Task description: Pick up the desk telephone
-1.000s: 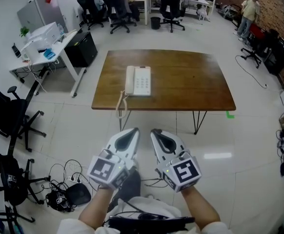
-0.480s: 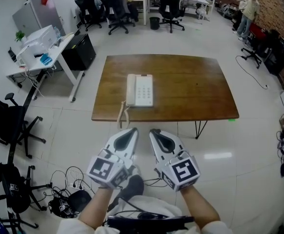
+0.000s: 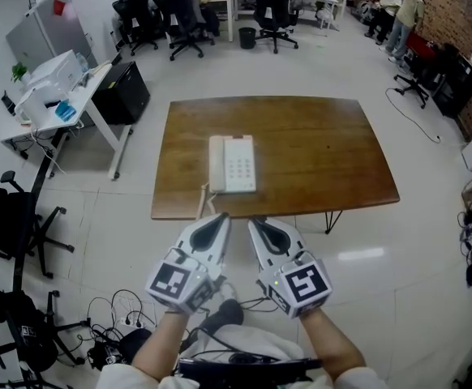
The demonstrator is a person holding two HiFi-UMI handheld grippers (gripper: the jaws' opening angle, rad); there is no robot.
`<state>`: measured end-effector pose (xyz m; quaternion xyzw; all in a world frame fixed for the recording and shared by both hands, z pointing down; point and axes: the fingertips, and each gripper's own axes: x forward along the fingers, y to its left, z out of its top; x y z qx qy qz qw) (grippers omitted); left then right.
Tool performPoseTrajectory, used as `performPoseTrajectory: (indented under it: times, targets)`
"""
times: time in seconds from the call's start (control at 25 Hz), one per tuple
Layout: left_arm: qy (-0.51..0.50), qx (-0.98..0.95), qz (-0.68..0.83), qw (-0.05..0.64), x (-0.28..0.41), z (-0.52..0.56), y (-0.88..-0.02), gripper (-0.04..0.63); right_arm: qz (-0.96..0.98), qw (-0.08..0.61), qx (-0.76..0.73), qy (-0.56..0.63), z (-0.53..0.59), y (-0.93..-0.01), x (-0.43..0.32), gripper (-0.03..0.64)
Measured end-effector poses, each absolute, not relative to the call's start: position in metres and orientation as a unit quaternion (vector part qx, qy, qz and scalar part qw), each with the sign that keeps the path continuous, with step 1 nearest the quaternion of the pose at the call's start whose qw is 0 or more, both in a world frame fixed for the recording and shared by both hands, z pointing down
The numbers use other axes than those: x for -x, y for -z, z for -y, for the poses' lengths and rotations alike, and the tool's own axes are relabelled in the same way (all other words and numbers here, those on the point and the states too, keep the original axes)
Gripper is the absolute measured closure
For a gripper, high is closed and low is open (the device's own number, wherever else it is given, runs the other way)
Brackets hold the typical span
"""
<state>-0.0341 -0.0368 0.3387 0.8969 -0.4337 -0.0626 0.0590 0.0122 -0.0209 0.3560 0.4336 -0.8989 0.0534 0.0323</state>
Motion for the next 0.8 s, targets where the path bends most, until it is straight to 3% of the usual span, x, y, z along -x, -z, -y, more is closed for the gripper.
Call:
performPoseTrajectory:
  times: [0.8]
  targets:
    - [0.071, -0.91, 0.402, 0.077, 0.07, 0.105, -0.349, 0.595, 0.884, 0.052, -0.461, -0.059, 0.087, -0.367, 0.032, 0.586]
